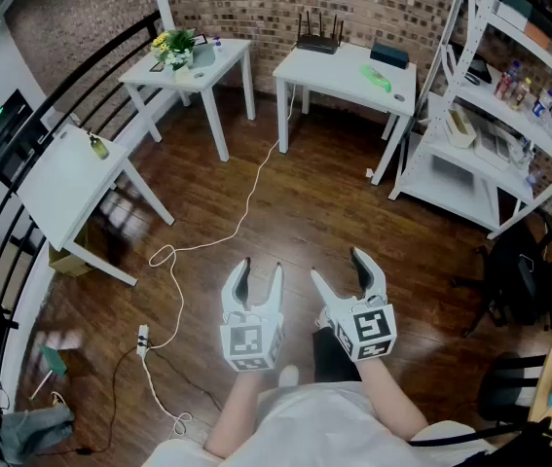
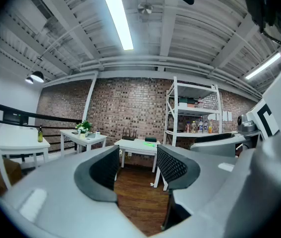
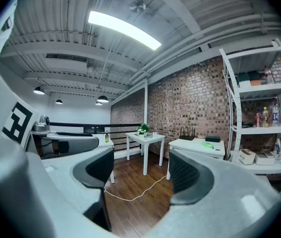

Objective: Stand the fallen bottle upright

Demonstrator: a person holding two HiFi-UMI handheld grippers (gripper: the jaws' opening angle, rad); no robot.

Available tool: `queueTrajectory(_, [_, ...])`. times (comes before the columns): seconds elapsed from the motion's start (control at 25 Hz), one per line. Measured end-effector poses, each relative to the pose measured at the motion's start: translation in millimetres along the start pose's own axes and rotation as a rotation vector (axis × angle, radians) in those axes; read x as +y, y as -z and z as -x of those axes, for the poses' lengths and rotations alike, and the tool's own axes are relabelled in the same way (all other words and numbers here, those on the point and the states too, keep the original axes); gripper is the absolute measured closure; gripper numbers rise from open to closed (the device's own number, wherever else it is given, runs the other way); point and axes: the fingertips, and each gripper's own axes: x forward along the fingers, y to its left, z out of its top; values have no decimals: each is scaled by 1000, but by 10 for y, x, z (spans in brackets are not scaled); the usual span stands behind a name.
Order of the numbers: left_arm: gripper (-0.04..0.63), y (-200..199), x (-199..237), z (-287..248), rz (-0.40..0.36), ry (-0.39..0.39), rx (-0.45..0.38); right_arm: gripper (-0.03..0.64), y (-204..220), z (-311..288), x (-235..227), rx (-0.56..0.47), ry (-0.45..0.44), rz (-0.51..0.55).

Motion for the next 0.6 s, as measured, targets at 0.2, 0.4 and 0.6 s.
queueTrajectory(0.2, [351,-68,-352,-1158,-41,75,-5,285,-101,-540,-998,-23,54,-25])
queueTrajectory(0.4, [351,-457,-823,-2320,-118,130,-71,287,-473,-902,-2248,-93,147,-10])
queueTrajectory(0.6, [351,-445,-1142,-3099,-147,168,-43,293,-254,-1210,-3055,-37,199,-90])
